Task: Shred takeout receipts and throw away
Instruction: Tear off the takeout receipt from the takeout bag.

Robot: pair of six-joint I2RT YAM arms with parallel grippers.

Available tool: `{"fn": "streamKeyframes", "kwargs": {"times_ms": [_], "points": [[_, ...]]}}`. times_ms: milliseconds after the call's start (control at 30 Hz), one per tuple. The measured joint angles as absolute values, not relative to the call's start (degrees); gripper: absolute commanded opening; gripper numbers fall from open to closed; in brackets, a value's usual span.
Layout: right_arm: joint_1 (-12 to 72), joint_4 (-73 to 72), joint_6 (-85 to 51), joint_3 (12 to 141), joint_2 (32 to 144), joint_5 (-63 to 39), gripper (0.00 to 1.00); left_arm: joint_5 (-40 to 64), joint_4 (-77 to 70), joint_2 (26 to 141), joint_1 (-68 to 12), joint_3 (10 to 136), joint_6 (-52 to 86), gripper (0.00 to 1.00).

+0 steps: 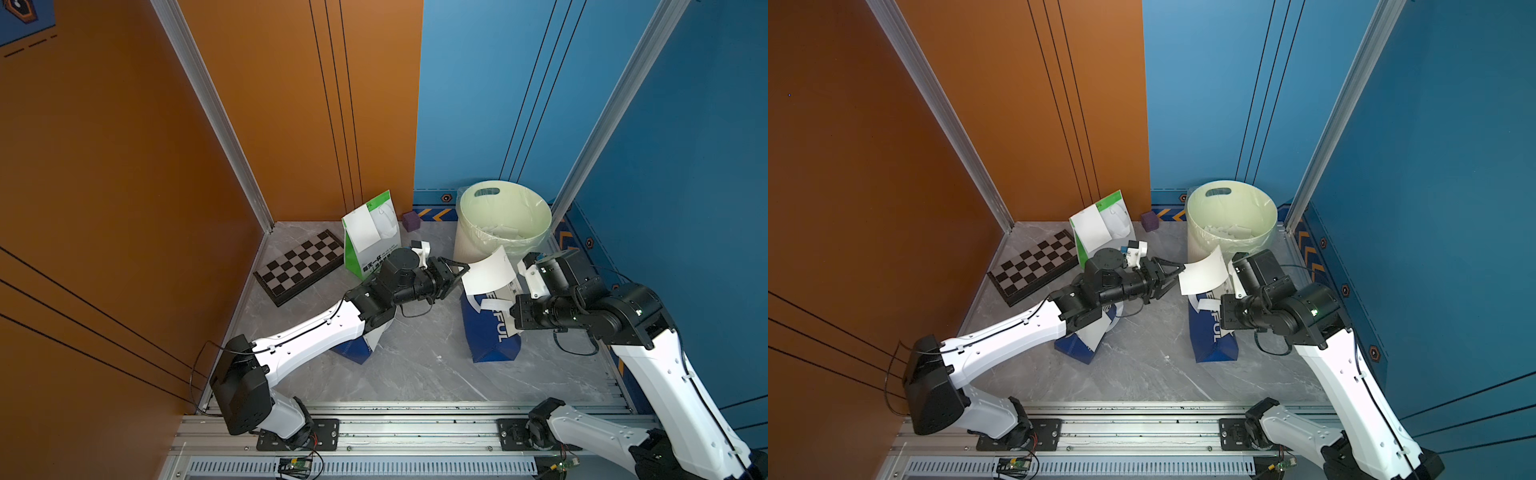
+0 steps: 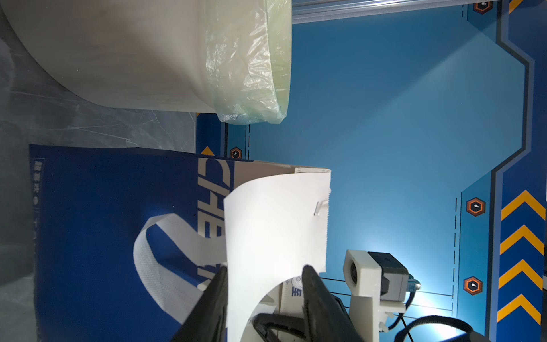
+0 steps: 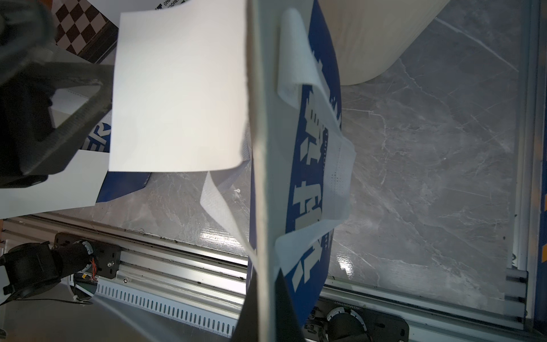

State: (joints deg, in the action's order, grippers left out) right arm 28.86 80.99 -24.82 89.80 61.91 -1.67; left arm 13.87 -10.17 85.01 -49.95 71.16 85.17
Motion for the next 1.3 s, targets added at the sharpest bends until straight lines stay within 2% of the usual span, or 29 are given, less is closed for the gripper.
{"fn": "streamKeyframes", "kwargs": {"times_ms": [233, 400, 567, 1300], "points": [[28.9, 80.9, -24.8, 89.1, 62.0, -2.6, 0.00, 14.5, -11.1, 86.1, -50.0, 72.9, 85.2, 0.32], [28.9, 80.9, -24.8, 89.1, 62.0, -2.8, 0.00, 15.1, -11.4, 87.0, -50.0, 73.2, 85.3, 0.19], [28.9, 80.9, -24.8, 89.1, 62.0, -2.8, 0.00, 15.2, -11.6, 87.0, -50.0, 73.2, 85.2, 0.00], [28.9, 78.9, -21.2, 80.5, 61.9, 0.3, 0.00, 17.6, -10.9, 84.2, -45.7, 73.7, 85.0, 0.00]]}}
